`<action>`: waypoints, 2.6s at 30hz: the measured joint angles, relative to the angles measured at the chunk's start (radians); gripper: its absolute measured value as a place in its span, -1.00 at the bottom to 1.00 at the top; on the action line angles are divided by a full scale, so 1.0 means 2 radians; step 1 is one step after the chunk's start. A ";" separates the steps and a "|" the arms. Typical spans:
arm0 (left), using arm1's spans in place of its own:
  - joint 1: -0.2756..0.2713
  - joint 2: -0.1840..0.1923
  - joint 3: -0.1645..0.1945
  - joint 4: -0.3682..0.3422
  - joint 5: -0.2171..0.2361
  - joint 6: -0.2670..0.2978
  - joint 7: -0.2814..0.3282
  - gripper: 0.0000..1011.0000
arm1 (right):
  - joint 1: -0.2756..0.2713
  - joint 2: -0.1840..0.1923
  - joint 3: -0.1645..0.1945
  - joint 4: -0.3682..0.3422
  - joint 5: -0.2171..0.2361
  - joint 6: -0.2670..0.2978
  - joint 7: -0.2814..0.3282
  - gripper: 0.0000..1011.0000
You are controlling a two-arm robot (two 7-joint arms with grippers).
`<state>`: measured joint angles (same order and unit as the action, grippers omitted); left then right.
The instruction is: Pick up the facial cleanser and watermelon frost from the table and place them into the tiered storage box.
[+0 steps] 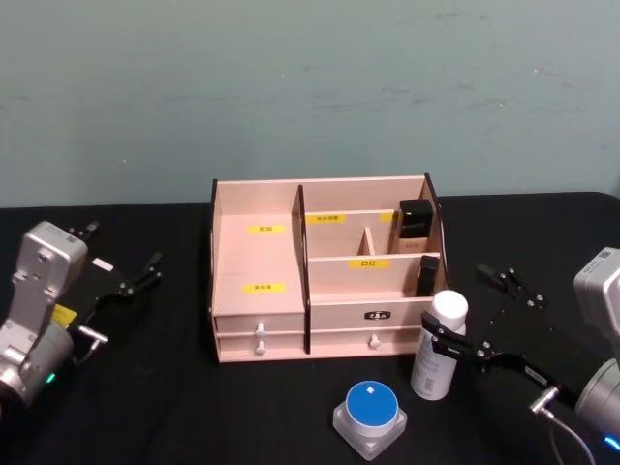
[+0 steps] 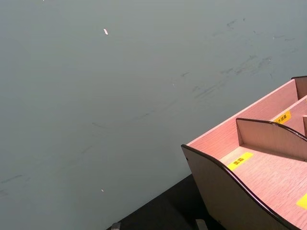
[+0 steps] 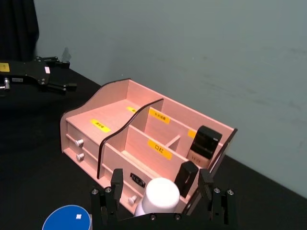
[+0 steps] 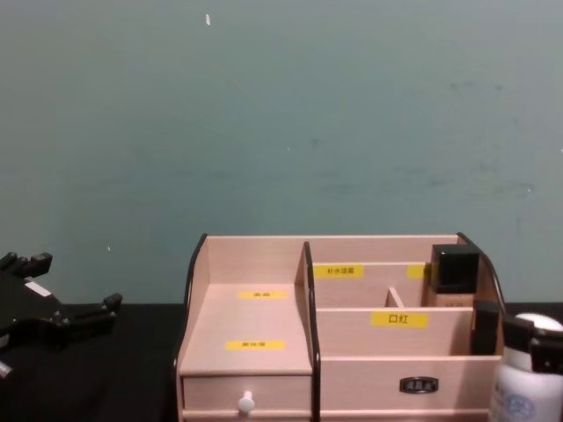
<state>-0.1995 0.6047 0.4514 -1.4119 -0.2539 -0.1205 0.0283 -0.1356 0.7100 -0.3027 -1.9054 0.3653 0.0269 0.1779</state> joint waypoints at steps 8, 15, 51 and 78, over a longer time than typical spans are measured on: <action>0.000 0.000 0.000 0.000 0.000 0.000 0.000 1.00 | -0.003 -0.012 0.006 0.015 0.004 0.008 0.008 0.98; 0.000 0.000 0.000 0.000 0.000 0.000 0.000 1.00 | -0.002 -0.023 0.009 0.030 0.003 0.016 0.018 0.98; 0.000 0.000 0.000 0.000 0.000 0.000 0.000 1.00 | 0.059 -0.093 0.001 0.124 -0.023 0.021 0.088 0.98; 0.000 0.000 0.000 0.000 0.000 0.000 0.000 1.00 | 0.061 -0.099 0.003 0.127 -0.032 0.020 0.094 0.98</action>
<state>-0.1995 0.6047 0.4514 -1.4120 -0.2539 -0.1205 0.0283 -0.0135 0.5117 -0.2976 -1.6509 0.3021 0.0660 0.3653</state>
